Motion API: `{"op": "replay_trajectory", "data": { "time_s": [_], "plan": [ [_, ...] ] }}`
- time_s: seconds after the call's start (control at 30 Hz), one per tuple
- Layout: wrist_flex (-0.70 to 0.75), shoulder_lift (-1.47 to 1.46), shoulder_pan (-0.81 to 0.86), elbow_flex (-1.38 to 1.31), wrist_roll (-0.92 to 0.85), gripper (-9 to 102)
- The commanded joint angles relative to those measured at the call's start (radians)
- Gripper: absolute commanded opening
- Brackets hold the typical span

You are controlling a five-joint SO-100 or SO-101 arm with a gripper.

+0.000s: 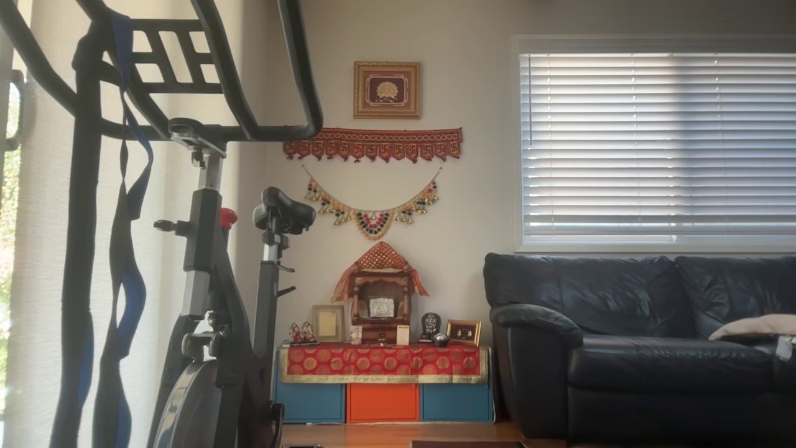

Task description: Sort medicines into box.

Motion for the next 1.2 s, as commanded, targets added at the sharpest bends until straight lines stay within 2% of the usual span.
{"op": "replay_trajectory", "data": {
  "time_s": [0.0,0.23,0.67,1.17],
  "plan": [
    [-0.008,0.017,-0.014,-0.011,0.014,2],
    [-0.011,-0.018,-0.034,-0.014,0.06,11],
    [0.015,-0.051,-0.037,-0.029,0.101,21],
    [0.041,-0.078,-0.071,-0.037,0.15,19]
  ]
}}
